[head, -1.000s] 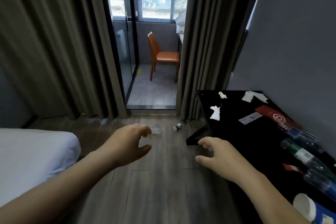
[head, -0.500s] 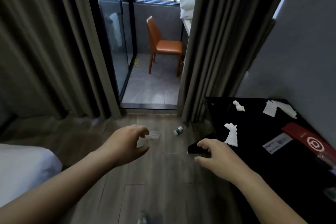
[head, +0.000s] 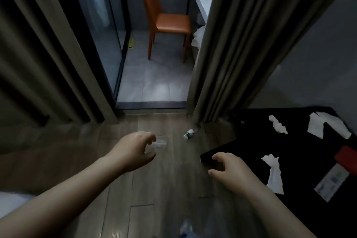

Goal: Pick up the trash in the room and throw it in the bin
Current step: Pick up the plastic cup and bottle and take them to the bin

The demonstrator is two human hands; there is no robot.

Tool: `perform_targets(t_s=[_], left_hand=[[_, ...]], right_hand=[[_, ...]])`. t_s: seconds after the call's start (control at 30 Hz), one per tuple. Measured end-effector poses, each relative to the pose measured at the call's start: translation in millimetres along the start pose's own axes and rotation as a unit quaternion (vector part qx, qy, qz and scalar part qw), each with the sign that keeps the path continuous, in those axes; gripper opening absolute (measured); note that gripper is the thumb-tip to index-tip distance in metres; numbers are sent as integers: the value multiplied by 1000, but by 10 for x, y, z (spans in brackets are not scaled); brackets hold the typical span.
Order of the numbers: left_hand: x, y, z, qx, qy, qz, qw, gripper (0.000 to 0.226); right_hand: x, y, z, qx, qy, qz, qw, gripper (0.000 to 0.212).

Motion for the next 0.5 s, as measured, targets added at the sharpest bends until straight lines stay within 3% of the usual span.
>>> perform_targets(t_s=[0.5], left_hand=[[-760,-429,-2673,-78,92,6,993,38]], right_hand=[[385,130,-3173,-90,-56,2,994,57]])
Point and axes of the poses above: each hand's wrist, its own z-axis away from the middle knuckle, its own y-axis out of the back of the hand, x = y × z, the point moved 7 cm from there along -z, towards the middle knuckle
